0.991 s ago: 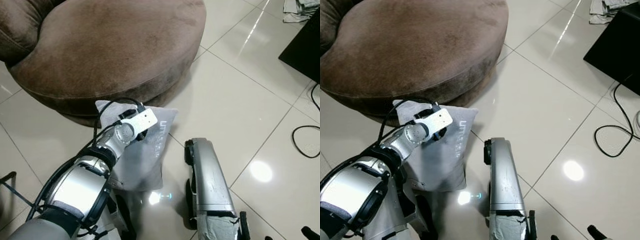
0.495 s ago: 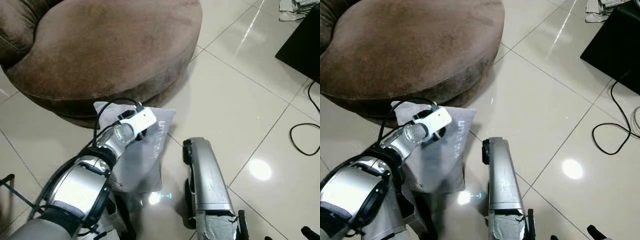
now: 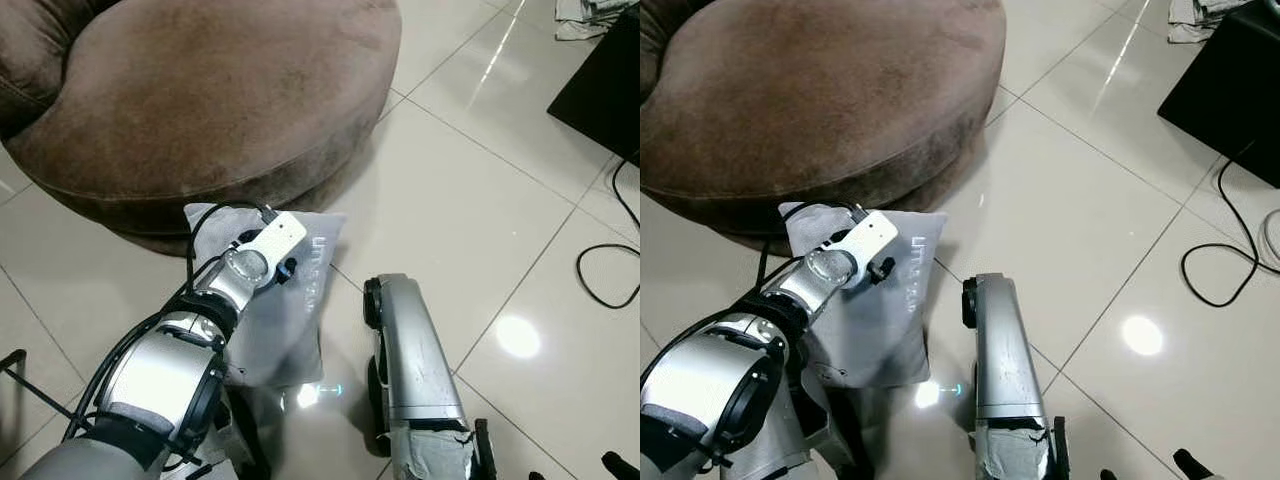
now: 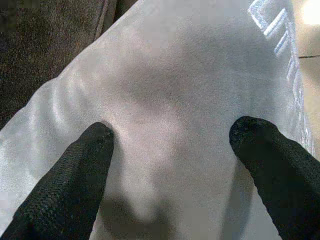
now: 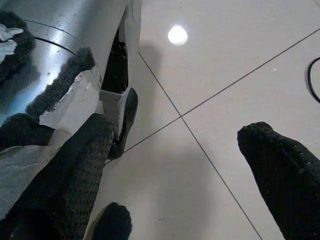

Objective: Move the pillow to the sofa from floor

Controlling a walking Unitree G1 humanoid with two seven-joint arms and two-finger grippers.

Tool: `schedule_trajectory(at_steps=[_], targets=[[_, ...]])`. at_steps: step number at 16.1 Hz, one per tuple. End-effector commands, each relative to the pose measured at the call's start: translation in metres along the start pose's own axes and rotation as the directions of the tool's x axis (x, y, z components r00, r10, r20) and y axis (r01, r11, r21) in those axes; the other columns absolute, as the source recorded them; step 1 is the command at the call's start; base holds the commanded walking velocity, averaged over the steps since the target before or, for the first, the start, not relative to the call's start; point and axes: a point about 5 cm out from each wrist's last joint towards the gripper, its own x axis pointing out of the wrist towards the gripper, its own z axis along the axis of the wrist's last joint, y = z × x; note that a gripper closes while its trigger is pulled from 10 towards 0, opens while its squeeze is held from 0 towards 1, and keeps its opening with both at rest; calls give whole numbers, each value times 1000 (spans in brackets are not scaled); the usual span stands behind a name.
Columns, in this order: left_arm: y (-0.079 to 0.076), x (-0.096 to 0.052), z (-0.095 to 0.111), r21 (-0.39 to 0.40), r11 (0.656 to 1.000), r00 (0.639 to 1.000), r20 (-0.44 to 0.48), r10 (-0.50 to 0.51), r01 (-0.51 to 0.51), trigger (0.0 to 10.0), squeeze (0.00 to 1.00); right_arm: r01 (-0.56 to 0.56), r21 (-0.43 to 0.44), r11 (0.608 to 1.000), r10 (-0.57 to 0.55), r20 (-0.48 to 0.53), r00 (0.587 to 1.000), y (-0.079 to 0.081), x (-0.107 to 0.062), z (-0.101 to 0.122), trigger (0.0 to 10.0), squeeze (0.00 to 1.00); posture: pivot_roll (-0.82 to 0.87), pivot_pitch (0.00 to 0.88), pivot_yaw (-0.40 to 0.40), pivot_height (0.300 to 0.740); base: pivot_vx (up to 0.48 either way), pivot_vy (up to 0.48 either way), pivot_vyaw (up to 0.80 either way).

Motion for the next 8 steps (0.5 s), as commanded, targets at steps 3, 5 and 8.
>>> schedule_trajectory(at_steps=[3,5,8], targets=[[-3,0,-7,-3,1000,999,-37,-28,28,0,0,8,-8,1000,-9,-45,999,-3,-4,-5,10000,118,-568,322,4,455,0,0,0],[-2,0,-7,18,1000,999,-36,-15,15,0,0,9,-9,1000,-9,-47,999,-3,-5,-5,10000,133,-568,323,3,455,0,0,0],[-4,0,-8,35,999,999,-40,-31,33,0,0,9,-9,1000,-9,-46,999,-3,-4,-4,10000,149,-566,327,0,455,0,0,0]])
